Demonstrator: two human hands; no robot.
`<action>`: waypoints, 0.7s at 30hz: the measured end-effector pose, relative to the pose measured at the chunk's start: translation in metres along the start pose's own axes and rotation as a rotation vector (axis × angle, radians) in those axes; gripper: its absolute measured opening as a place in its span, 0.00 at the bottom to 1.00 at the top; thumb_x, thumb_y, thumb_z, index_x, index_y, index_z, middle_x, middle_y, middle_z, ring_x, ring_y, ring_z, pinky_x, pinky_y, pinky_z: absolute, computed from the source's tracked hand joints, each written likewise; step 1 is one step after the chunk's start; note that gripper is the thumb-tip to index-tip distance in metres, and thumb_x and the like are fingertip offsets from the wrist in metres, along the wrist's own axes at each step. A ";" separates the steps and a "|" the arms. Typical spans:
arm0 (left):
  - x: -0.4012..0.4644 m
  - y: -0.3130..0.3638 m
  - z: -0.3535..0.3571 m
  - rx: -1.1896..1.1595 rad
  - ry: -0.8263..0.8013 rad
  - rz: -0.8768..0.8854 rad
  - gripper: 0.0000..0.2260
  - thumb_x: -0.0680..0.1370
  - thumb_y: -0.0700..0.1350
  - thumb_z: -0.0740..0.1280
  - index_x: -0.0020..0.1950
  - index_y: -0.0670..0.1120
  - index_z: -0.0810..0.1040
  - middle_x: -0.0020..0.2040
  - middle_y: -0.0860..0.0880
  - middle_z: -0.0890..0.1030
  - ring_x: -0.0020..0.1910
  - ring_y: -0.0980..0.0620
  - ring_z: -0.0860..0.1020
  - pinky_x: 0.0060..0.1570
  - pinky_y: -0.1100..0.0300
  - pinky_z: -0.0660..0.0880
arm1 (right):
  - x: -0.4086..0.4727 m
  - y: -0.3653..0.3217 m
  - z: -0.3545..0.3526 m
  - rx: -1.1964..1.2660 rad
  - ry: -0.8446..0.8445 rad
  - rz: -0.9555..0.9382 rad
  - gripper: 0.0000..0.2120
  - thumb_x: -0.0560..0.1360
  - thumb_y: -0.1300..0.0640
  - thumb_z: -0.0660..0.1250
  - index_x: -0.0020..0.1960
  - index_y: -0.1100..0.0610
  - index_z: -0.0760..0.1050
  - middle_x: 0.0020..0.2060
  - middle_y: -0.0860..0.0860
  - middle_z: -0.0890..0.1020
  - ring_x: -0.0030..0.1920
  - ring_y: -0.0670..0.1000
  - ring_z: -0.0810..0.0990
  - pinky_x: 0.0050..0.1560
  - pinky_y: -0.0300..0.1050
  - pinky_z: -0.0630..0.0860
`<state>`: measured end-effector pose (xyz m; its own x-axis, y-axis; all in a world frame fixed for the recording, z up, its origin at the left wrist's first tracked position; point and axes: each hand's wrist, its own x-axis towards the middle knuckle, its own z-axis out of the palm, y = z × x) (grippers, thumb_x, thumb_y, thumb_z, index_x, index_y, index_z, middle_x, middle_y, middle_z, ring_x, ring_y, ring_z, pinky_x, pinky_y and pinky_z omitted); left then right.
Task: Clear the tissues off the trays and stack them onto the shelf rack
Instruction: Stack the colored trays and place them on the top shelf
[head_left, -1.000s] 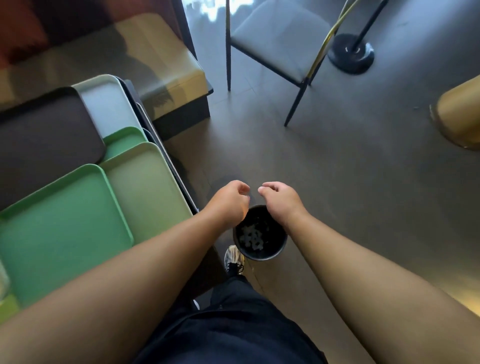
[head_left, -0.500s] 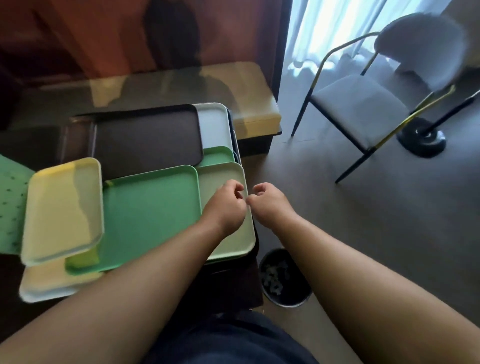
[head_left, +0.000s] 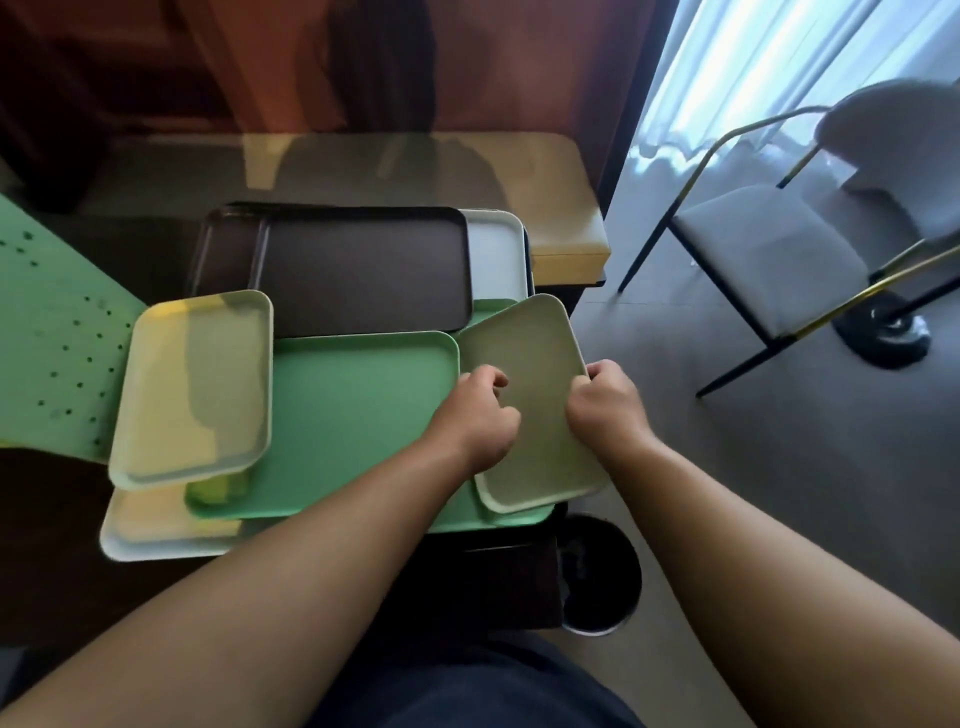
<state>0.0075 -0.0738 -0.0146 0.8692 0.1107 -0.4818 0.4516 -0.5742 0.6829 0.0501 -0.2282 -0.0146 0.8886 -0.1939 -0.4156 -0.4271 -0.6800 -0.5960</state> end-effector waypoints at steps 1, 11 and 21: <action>0.000 0.000 -0.007 -0.006 0.057 0.009 0.21 0.76 0.42 0.65 0.70 0.46 0.72 0.67 0.44 0.74 0.64 0.45 0.76 0.66 0.51 0.72 | -0.001 -0.008 -0.010 0.007 0.026 -0.039 0.11 0.79 0.57 0.56 0.55 0.57 0.76 0.52 0.55 0.81 0.51 0.58 0.79 0.51 0.50 0.76; 0.001 -0.040 -0.115 -0.241 0.385 -0.098 0.12 0.78 0.49 0.65 0.60 0.47 0.74 0.56 0.45 0.81 0.52 0.42 0.79 0.53 0.49 0.77 | -0.023 -0.114 0.013 0.314 0.009 -0.132 0.14 0.77 0.60 0.57 0.61 0.55 0.73 0.51 0.55 0.81 0.50 0.55 0.81 0.54 0.55 0.81; -0.028 -0.149 -0.208 0.044 0.483 -0.389 0.24 0.78 0.39 0.64 0.74 0.42 0.66 0.71 0.39 0.69 0.67 0.38 0.71 0.62 0.49 0.71 | -0.067 -0.180 0.182 0.380 -0.197 0.003 0.15 0.76 0.60 0.57 0.60 0.58 0.75 0.51 0.55 0.82 0.50 0.56 0.81 0.48 0.47 0.77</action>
<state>-0.0423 0.1775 0.0119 0.6398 0.6674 -0.3810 0.7541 -0.4494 0.4789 0.0367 0.0362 -0.0042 0.8542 -0.0310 -0.5190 -0.4934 -0.3632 -0.7903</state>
